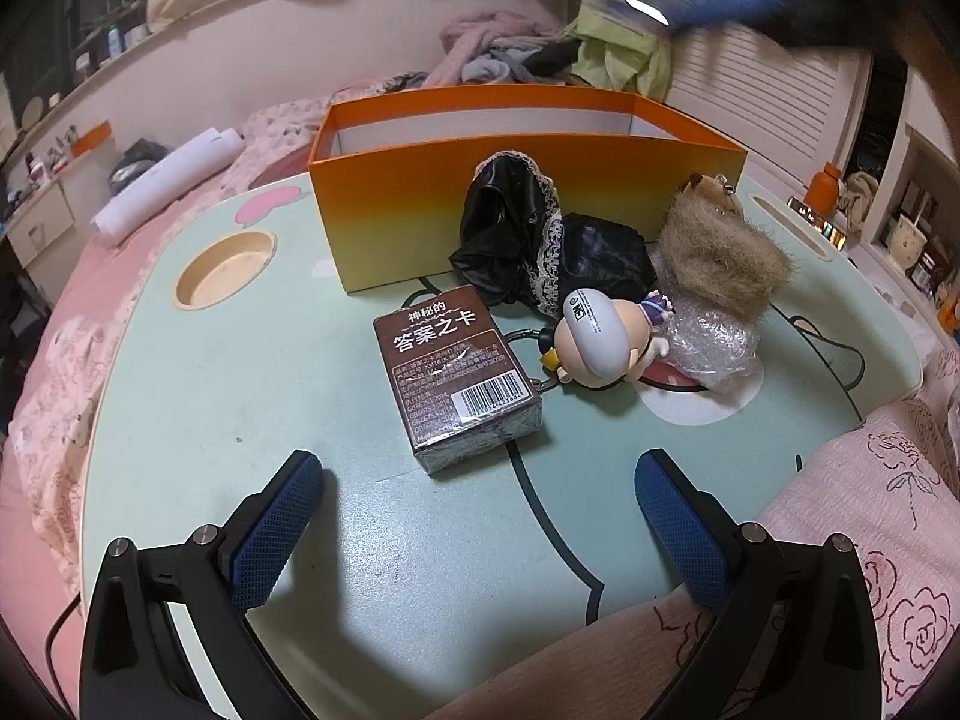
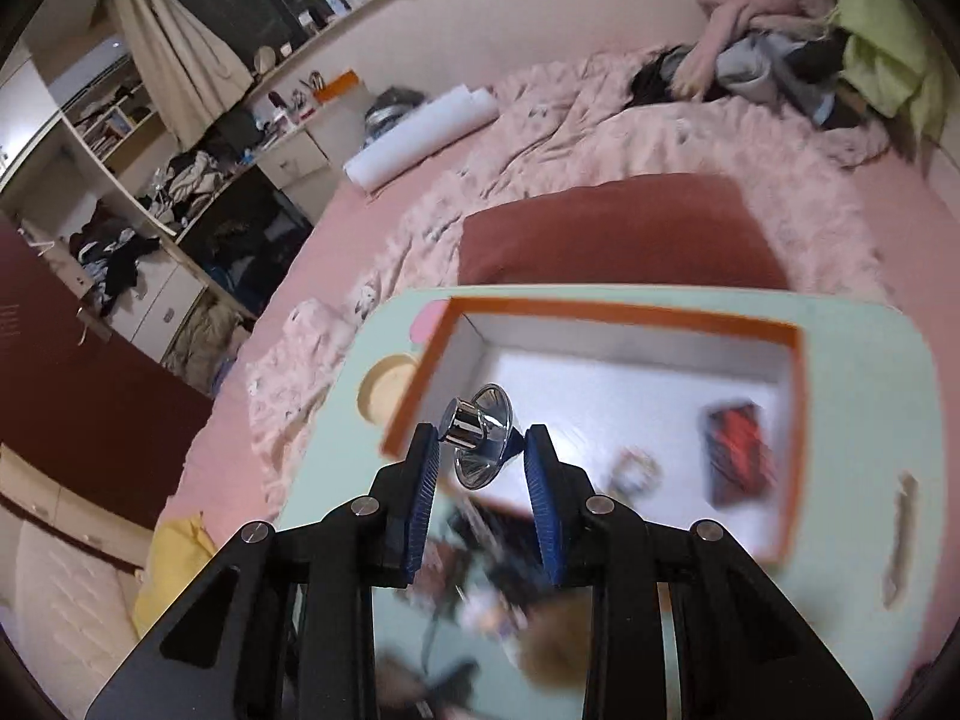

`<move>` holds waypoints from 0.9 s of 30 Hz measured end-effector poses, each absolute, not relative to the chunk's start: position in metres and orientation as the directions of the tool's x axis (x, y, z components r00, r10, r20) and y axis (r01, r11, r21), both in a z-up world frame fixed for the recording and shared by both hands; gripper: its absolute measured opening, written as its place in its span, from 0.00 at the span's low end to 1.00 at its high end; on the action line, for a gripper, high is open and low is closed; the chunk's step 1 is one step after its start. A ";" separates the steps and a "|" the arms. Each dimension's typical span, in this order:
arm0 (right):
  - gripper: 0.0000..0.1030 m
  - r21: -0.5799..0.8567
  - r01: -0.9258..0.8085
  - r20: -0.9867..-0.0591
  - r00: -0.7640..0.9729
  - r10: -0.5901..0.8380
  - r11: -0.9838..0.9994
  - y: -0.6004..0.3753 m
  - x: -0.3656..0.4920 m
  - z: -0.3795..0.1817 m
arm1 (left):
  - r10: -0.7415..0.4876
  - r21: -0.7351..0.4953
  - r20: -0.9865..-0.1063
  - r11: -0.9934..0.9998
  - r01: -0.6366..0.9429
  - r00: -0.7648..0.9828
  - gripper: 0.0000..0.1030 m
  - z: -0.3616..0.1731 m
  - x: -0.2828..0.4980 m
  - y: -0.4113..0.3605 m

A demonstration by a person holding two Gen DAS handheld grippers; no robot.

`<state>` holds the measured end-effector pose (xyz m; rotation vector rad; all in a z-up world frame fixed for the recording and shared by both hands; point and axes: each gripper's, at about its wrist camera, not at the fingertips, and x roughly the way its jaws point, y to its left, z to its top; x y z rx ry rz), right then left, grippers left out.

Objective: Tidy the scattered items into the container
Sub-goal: 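Lift the metal knob out and set it beside the teddy bear, right gripper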

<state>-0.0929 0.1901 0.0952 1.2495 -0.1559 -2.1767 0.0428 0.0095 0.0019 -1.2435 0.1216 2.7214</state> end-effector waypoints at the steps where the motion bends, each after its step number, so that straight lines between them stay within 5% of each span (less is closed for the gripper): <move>1: 0.30 0.381 0.448 -0.748 -0.366 -0.554 -0.809 0.202 -0.085 0.091 | 0.100 0.012 -0.757 -0.986 -0.167 -0.646 1.00 0.002 0.043 0.010; 8: 0.30 0.301 0.354 -0.829 -0.361 -0.426 -0.885 0.253 -0.053 0.020 | 0.099 0.013 -0.757 -0.986 -0.167 -0.645 1.00 0.004 0.041 0.009; 17: 0.33 0.382 0.337 -0.786 -0.371 -0.495 -0.860 0.256 -0.057 -0.002 | 0.100 0.012 -0.757 -0.986 -0.167 -0.646 1.00 0.004 0.040 0.009; 19: 0.42 0.362 0.338 -0.763 -0.427 -0.484 -0.869 0.260 -0.050 0.006 | 0.100 0.013 -0.757 -0.986 -0.167 -0.646 1.00 0.004 0.040 0.009; 21: 0.69 0.332 0.338 -0.734 -0.493 -0.466 -0.881 0.267 -0.040 0.014 | 0.100 0.013 -0.757 -0.986 -0.167 -0.645 1.00 0.004 0.040 0.008; 27: 0.73 0.222 0.368 -0.746 -0.531 -0.400 -0.903 0.271 -0.006 0.008 | 0.100 0.013 -0.757 -0.986 -0.168 -0.645 1.00 0.004 0.040 0.008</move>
